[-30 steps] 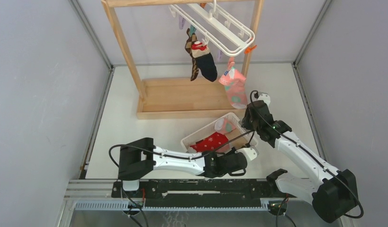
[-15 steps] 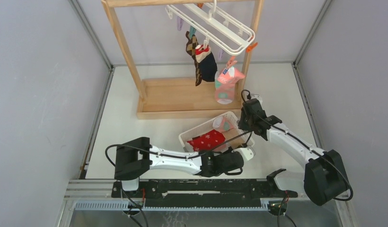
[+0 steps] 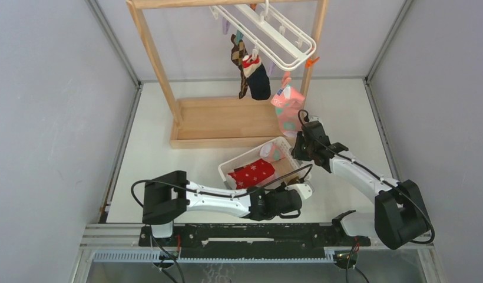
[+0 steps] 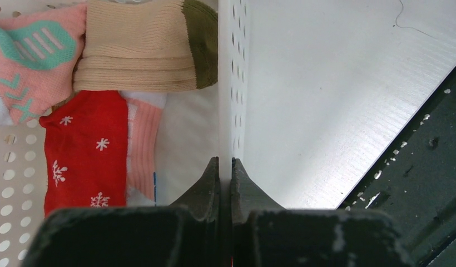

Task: Clip the socks to the hanger
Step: Pick up the bin at the center of the board.

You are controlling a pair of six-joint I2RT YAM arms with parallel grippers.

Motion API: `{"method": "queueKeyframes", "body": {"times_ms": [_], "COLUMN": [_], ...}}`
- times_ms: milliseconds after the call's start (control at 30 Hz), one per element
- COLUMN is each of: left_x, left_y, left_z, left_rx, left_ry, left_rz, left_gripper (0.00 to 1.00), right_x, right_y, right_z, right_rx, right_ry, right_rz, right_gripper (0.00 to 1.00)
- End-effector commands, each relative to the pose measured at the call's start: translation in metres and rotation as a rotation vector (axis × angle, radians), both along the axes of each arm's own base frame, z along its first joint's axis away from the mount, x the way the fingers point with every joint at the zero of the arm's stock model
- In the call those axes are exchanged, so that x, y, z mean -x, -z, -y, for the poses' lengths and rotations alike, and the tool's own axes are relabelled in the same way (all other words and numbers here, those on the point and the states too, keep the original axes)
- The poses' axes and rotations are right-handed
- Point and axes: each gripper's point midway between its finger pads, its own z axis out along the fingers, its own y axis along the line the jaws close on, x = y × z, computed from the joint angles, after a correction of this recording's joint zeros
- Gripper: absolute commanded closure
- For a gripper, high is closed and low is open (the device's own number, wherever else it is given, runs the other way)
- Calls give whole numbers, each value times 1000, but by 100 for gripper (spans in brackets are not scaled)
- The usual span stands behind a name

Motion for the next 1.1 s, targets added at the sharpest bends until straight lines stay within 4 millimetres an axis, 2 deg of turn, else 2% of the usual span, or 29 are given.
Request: {"method": "queueKeyframes", "body": {"times_ms": [0,200,333,367,600,733,933,1000,1067], "left_x": [3,10,12,12,17,18,18,18,16], "left_y": [-45,-44,-45,-45,-50,-52,-53,-52,-52], "left_z": [17,17,17,16,16,14,15,15,14], "left_rx": [175,195,202,203,236,239,237,234,230], "left_ry": [16,75,84,87,118,134,147,148,137], "left_rz": [23,8,6,5,-3,-2,4,7,14], "left_gripper": [100,100,100,100,100,100,100,100,100], "right_x": [7,7,6,6,4,12,18,19,19], "right_y": [12,24,21,18,-2,7,16,18,21], "right_z": [2,0,6,6,-16,-32,-44,-44,-42], "right_rx": [-9,20,44,41,-38,-45,12,13,20], "right_ry": [6,-2,19,17,-96,-183,-240,-244,-231], "right_rz": [-40,-72,-57,-48,41,1,-26,-41,-56], "right_gripper": [85,63,44,42,42,43,44,52,72]}}
